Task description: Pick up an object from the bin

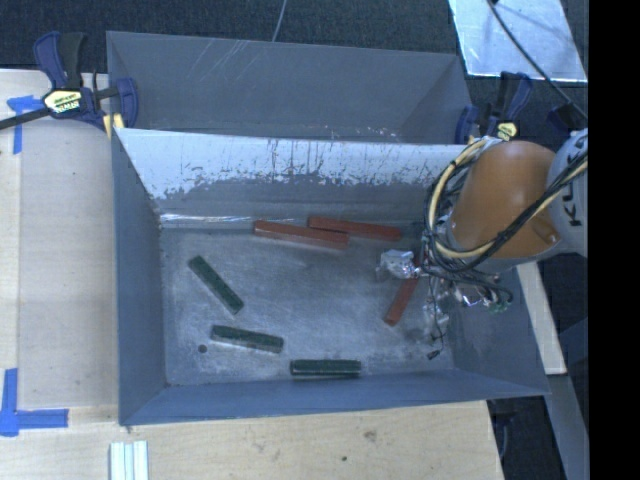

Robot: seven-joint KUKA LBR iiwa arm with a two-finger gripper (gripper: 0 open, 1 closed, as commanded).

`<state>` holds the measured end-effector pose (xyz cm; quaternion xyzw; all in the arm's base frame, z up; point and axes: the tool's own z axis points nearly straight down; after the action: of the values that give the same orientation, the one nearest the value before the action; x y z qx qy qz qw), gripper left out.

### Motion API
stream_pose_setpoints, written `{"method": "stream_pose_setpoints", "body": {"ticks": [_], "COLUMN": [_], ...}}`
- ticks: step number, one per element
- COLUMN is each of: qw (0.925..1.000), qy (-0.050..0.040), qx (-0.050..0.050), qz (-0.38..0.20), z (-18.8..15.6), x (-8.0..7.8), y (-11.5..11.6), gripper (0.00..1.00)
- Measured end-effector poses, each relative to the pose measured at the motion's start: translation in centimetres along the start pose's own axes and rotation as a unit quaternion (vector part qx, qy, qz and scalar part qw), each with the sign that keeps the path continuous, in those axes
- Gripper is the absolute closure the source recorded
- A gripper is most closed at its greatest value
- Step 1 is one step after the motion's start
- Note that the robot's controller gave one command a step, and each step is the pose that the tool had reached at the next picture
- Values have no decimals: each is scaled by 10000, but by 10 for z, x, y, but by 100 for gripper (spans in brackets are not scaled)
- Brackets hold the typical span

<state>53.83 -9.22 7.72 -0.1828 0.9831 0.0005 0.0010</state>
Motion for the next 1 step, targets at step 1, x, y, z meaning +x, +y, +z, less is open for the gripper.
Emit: {"method": "stream_pose_setpoints", "body": {"ticks": [1], "qw": [9993], "qy": [-13], "qx": [-16], "qz": [-368], "z": [5], "x": [33], "y": [-53], "gripper": [100]}}
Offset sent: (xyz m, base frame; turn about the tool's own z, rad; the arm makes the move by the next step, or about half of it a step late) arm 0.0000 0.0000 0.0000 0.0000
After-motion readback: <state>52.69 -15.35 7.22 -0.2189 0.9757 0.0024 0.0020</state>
